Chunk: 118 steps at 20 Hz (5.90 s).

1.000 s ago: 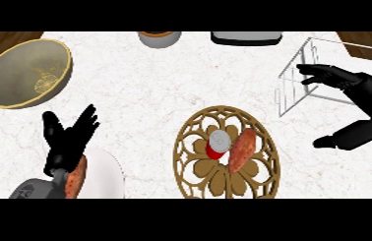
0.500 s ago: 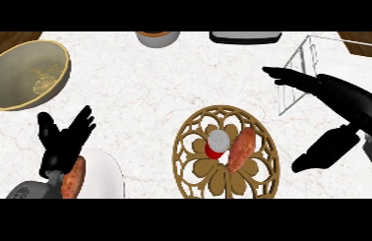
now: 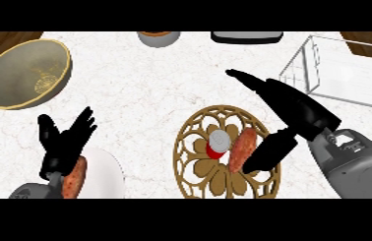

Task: Pick the can from the placemat and place it in the tiered shelf

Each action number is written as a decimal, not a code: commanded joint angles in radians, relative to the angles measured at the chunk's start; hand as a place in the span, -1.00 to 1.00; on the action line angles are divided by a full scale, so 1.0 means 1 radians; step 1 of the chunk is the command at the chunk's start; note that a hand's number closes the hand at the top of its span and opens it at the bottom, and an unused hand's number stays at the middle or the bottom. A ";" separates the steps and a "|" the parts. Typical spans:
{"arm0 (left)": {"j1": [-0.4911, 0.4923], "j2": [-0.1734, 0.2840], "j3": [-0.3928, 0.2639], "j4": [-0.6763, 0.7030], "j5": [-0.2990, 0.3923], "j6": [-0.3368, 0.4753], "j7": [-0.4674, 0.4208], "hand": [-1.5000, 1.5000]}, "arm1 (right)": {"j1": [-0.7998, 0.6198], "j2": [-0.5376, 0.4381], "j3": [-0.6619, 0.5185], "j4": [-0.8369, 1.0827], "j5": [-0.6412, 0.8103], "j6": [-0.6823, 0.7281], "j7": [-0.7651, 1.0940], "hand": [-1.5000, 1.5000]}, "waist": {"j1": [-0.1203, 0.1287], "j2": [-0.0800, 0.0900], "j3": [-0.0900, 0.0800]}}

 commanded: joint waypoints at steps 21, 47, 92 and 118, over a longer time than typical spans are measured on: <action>-0.027 -0.108 0.111 0.084 -0.122 -0.085 0.010 0.00 | 0.132 0.267 0.102 0.002 0.446 0.133 0.148 -1.00 | -0.007 0.002 0.000; 0.052 -0.194 0.177 -0.113 -0.255 -0.087 0.142 0.00 | 0.193 0.436 -0.004 0.318 0.810 0.058 -0.222 -1.00 | -0.003 0.001 0.001; 0.064 -0.189 0.248 -0.068 -0.264 -0.191 0.093 0.00 | 0.173 -0.042 -0.887 -0.467 0.277 0.271 0.102 1.00 | -0.011 -0.001 -0.001; 0.037 -0.194 0.297 -0.039 -0.266 -0.233 0.091 0.00 | -0.220 -0.395 -0.796 0.506 0.390 0.153 -0.401 1.00 | 0.012 0.006 0.000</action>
